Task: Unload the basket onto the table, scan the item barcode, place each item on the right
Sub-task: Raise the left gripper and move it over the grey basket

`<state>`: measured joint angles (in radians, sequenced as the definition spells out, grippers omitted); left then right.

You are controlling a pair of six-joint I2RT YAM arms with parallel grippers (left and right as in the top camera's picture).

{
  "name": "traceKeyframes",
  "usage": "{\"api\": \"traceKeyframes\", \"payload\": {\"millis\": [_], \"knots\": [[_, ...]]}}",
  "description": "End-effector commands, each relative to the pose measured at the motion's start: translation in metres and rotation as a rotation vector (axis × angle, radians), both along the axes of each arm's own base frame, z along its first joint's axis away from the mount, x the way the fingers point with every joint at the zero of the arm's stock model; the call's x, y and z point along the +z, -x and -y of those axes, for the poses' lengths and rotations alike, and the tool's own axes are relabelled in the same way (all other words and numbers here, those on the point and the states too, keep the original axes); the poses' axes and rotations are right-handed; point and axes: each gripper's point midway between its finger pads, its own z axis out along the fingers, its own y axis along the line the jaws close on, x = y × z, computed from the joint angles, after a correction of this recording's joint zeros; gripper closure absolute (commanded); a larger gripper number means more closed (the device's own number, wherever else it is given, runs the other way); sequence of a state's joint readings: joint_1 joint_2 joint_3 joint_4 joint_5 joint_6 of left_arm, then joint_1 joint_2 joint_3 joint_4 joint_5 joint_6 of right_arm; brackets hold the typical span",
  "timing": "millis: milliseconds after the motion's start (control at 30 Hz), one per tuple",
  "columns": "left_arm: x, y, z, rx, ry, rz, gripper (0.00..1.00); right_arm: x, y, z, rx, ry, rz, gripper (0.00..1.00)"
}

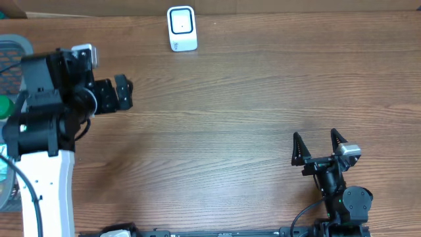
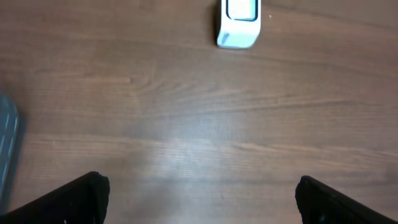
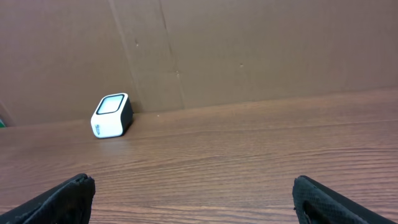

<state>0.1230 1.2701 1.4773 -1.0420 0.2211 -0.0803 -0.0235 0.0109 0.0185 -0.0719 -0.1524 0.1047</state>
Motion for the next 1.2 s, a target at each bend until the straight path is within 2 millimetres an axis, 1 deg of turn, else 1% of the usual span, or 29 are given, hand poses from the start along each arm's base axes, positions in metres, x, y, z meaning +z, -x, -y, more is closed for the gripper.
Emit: {"api": "traceKeyframes", "payload": {"millis": [0,100,233,500,633,733,833,900,1000,1167], "knots": [[0.011,-0.019,0.001,-0.024,-0.018,0.065,0.00,-0.002,0.000,-0.001,0.002,0.000,0.002,0.00],[0.022,-0.033,-0.001,-0.022,-0.026,0.133,0.00,-0.002,0.000,-0.001,0.002,0.000,0.002,0.00],[0.046,-0.050,-0.004,-0.016,-0.038,0.252,0.00,-0.002,0.000,-0.001,0.002,0.000,0.002,0.00],[0.071,-0.065,-0.008,0.009,-0.049,0.368,0.00,-0.002,0.000,-0.001,0.002,0.000,0.002,0.00],[0.091,-0.068,-0.009,0.014,-0.050,0.431,0.00,-0.002,0.000,-0.001,0.002,0.000,0.002,0.00],[0.108,-0.069,-0.009,0.014,-0.055,0.475,0.00,-0.002,0.000,-0.001,0.002,0.000,0.002,0.00],[0.120,-0.067,-0.010,0.019,-0.061,0.499,0.00,-0.002,0.000,-0.001,0.002,0.000,0.002,0.00],[0.122,-0.063,-0.008,0.014,-0.055,0.485,0.00,-0.002,0.000,-0.001,0.002,0.000,0.002,0.00],[0.122,-0.048,-0.007,0.016,-0.051,0.425,0.00,-0.002,0.000,-0.001,0.001,0.000,0.002,0.00],[0.125,-0.030,-0.011,0.048,-0.034,0.362,0.00,-0.002,0.000,-0.001,0.001,0.000,0.002,0.00]]}}
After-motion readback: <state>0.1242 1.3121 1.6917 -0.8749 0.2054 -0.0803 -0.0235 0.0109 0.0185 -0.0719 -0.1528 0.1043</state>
